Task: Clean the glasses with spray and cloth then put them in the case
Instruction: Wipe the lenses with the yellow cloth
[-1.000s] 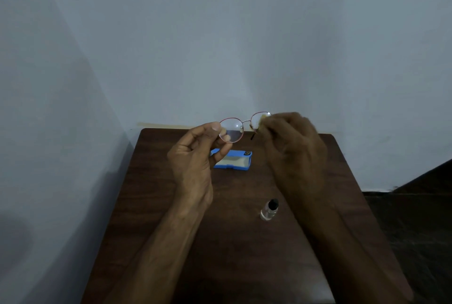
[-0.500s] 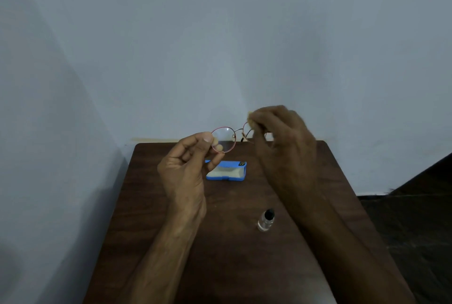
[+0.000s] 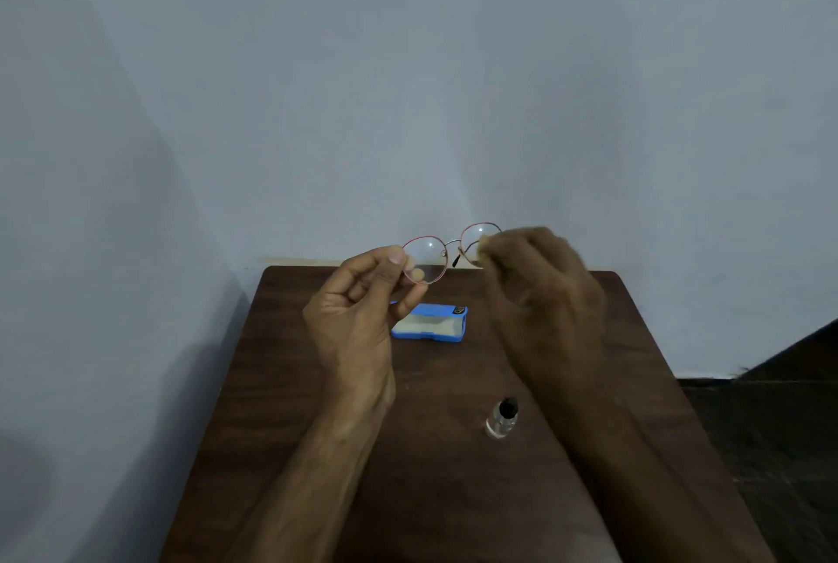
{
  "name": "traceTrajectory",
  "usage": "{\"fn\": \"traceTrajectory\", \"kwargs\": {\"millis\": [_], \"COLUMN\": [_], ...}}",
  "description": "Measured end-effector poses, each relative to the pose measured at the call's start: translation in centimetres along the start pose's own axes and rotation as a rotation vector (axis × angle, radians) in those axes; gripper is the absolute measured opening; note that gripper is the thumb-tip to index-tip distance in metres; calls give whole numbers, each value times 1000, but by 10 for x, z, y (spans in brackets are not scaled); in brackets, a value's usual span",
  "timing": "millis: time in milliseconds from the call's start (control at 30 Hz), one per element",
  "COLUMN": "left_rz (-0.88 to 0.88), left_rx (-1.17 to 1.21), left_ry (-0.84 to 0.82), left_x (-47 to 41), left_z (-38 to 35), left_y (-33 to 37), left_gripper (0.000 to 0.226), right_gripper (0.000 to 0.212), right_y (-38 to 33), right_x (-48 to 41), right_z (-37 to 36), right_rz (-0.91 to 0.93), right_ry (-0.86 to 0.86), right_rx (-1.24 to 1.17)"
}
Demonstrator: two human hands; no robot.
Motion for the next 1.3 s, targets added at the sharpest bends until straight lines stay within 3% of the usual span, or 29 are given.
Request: {"fn": "traceTrajectory", "kwargs": {"millis": [100,233,400,600,767,933,1067,1200,1300], "left_rz": [-2,5,2,19,23,15,6,7,-1], "left_rx": [-14,-5,-23,15,23,20,13,39,35], "left_ry": [6,18,-1,20,42,44,51,53,49], "left_x": [1,2,0,0,-4,-6,-4,-4,-3], "left_z": [0,-3,-5,-9,-4,-5,-2,0,-1], "left_y": [-3,-2,-4,-4,-5,-5,-6,-5,-4], "left_gripper": [6,3,5,4,5,8,14,7,6], "right_gripper": [8,7,8,8,9,9,8,9,11], "right_y": [8,-14,17,-12,19,-6,17,-7,14], "right_x": [-18,-4,-17,0,-15,-11,-26,-13,-20], "right_z": [4,-1,6,-3,8,1,8,-4,5], "right_rz": [-38,62,-49,76,-34,103,-19,91,-10], "right_ry": [45,-36,18,-63,46,14,83,3,74], "right_rx": [21,23,23,6,-3,1,9,-36,-56]}}
Point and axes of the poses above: each hand's wrist, its own x-axis away from the middle knuckle, its own z-axis out of the back of the hand, y = z × x, the point moved 10 cm from there along -x, towards the middle knuckle, and after that the axes turned 5 degrees about x, right-handed, at the moved point
